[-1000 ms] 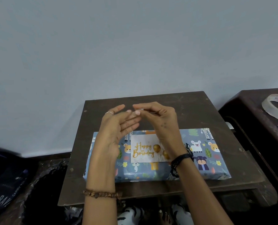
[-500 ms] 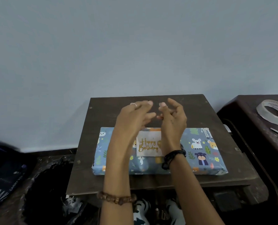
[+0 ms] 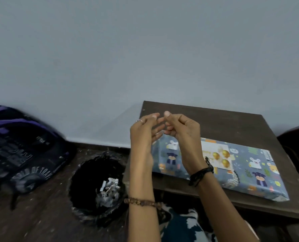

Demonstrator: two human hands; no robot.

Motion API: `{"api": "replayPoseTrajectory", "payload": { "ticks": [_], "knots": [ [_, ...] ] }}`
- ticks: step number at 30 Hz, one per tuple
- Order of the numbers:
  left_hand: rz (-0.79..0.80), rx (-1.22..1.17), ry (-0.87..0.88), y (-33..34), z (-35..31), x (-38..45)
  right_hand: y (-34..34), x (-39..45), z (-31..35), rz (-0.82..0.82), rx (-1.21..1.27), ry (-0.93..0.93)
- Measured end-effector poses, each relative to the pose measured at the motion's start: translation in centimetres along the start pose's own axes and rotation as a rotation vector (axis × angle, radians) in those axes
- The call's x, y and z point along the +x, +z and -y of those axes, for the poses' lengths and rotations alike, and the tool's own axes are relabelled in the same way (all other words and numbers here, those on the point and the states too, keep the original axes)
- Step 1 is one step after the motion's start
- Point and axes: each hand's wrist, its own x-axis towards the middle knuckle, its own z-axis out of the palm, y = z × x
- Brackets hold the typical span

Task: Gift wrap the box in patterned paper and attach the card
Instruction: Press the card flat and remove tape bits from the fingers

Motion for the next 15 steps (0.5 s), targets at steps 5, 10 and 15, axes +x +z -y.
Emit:
{"api": "replayPoseTrajectory", "payload": {
  "ticks": [5,10,15],
  "knots": [
    [-0.364,-0.243,0.028,-7.5,0.1,-0.9,6.2,-2.8,-1.8,0.308,-0.130,0.017],
    [-0.669,-0.413,0.046,-13.6,1.5,0.8,12.5,-4.2,-5.5,0.501,-0.515,-0.014],
    [-0.956,-0.605,-0.107,-19.1,5.6,2.8,17.0,-3.1,-11.0,0.632,-0.921,-0.061]
  ]
}}
